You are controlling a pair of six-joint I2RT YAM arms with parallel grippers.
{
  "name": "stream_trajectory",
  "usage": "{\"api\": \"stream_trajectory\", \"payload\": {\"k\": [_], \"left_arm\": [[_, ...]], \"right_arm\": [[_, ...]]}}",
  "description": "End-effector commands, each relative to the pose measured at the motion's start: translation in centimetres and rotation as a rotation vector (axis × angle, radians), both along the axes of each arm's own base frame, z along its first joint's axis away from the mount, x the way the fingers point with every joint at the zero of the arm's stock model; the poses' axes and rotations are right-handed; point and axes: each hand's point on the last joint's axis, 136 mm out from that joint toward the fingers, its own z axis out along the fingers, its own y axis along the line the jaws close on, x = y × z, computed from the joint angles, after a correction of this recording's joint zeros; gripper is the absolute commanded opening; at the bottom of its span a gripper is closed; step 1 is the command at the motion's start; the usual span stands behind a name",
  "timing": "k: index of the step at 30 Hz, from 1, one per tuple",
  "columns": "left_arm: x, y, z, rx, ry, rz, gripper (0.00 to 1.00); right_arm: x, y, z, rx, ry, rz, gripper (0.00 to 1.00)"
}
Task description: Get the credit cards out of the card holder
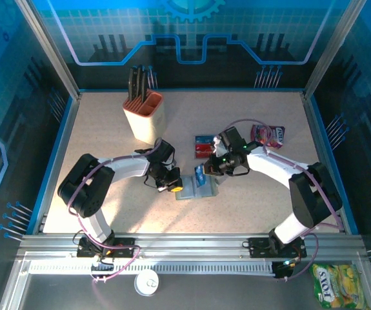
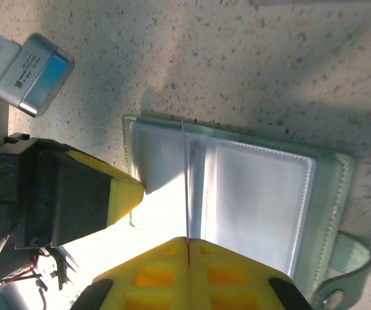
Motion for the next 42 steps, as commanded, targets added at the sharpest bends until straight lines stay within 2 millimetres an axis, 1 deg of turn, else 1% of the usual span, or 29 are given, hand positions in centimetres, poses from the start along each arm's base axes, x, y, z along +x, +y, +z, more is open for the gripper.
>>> {"api": "stream_trajectory", "payload": {"k": [1, 4, 6, 9, 12, 15, 18, 21, 23, 26, 29, 34, 37, 42], "left_arm": [[-0.2, 0.8, -0.6, 0.050, 0.022, -0.011, 0.00], [-0.1, 0.7, -0.4, 0.041, 0.016, -0.009, 0.00], [0.1, 0.6, -0.3, 0.030, 0.009, -0.008, 0.00], [0.4, 0.4, 0.1, 0.017, -0.006, -0.007, 0.00], [0.6, 0.2, 0.5, 0.009, -0.014, -0.001, 0.02], [0.7, 0.1, 0.8, 0.004, -0.019, 0.001, 0.05], [0.8, 0.3, 1.0, 0.009, -0.023, 0.003, 0.05], [0.8, 0.3, 1.1, 0.012, -0.027, 0.005, 0.06], [0.9, 0.3, 1.3, 0.010, -0.030, 0.007, 0.06], [1.1, 0.1, 1.6, 0.003, -0.037, 0.015, 0.07], [1.2, 0.0, 1.9, -0.003, -0.040, 0.017, 0.10], [1.0, 0.1, 2.2, -0.004, -0.037, 0.022, 0.13], [0.8, 0.3, 2.1, 0.000, -0.029, 0.031, 0.13], [0.7, 0.2, 2.4, -0.002, -0.025, 0.048, 0.15]], "right_arm": [[0.0, -1.1, 1.2, -0.048, -0.064, 0.092, 0.04], [0.0, -1.3, 1.7, -0.089, -0.142, 0.223, 0.03], [0.1, -1.6, 2.0, -0.138, -0.229, 0.332, 0.00], [0.6, -2.2, 2.5, -0.209, -0.358, 0.482, 0.00], [1.7, -2.9, 2.8, -0.301, -0.464, 0.637, 0.00], [2.9, -3.4, 3.4, -0.365, -0.536, 0.781, 0.00], [3.4, -3.7, 3.4, -0.407, -0.601, 0.960, 0.00], [4.4, -4.3, 3.2, -0.471, -0.609, 1.083, 0.00], [5.1, -4.5, 3.2, -0.497, -0.597, 1.139, 0.00], [6.4, -4.5, 4.0, -0.493, -0.594, 1.187, 0.00], [7.9, -4.3, 4.9, -0.486, -0.610, 1.217, 0.00], [10.3, -4.6, 5.7, -0.483, -0.606, 1.248, 0.00], [11.7, -4.2, 5.8, -0.468, -0.600, 1.254, 0.00], [13.4, -3.4, 5.6, -0.451, -0.607, 1.272, 0.00]]}}
